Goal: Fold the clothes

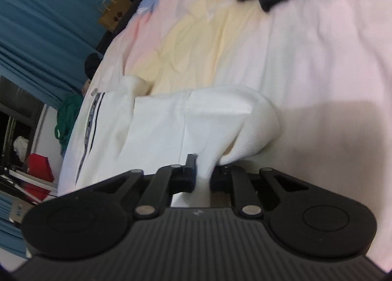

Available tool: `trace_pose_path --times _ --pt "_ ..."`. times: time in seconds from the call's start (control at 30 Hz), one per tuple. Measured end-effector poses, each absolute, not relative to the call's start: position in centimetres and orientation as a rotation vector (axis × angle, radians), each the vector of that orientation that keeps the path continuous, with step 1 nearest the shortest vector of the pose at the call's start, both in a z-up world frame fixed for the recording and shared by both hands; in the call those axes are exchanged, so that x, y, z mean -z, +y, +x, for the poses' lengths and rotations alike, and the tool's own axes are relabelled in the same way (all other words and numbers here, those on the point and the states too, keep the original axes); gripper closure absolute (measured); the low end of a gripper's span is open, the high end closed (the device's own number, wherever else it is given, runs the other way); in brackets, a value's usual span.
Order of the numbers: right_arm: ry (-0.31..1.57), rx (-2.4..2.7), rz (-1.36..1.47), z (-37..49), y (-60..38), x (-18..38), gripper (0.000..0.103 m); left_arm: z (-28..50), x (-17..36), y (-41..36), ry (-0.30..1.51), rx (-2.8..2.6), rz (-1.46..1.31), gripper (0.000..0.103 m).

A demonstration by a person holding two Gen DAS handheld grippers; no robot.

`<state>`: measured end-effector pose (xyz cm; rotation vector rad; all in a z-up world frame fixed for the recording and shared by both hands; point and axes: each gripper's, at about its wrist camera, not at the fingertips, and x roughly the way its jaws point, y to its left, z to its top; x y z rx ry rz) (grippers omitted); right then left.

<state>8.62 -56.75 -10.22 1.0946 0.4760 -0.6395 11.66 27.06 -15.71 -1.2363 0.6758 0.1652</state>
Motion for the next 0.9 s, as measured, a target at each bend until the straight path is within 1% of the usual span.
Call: trace_pose_path --times 0.03,0.07,0.13,0.2,0.37,0.5,0.57,0.63,0.77,0.83,0.9 --pt "0.453 0.643 1.082 8.3 -56.7 10.0 0.093 11.4 15.8 27.3 0.668 -0.163 -1.254 0.086" --pt "0.428 0.651 1.07 8.1 -56.4 9.5 0.093 11.0 16.0 27.6 0.659 -0.162 -1.272 0.085" --pt "0.377 0.655 1.05 7.2 -56.3 8.4 0.093 10.7 15.5 27.8 0.626 -0.163 -1.261 0.091" --pt "0.341 0.659 1.017 6.6 -56.0 7.5 0.094 10.3 14.5 27.7 0.594 -0.154 -1.221 0.092" --pt "0.342 0.654 0.977 6.7 -56.1 5.7 0.094 9.5 11.1 27.4 0.533 -0.126 -1.179 0.093" --pt "0.319 0.631 0.956 8.7 -56.3 2.3 0.094 9.7 7.0 27.3 0.5 -0.08 -1.133 0.093" --pt "0.322 0.624 0.936 11.3 -56.7 0.1 0.094 11.3 4.8 27.0 0.499 -0.078 -1.108 0.093" --pt "0.334 0.617 0.911 14.4 -56.9 -1.8 0.094 15.6 3.0 26.6 0.507 -0.085 -1.099 0.093" --pt "0.358 0.63 0.788 22.8 -56.5 -4.2 0.094 23.2 1.7 25.5 0.525 -0.151 -1.064 0.092" --pt "0.392 0.681 0.698 27.4 -56.3 -3.8 0.094 27.5 2.1 24.7 0.549 -0.18 -1.014 0.091" --pt "0.424 0.722 0.682 31.9 -56.5 -2.1 0.094 32.2 3.2 24.0 0.572 -0.202 -0.96 0.091"
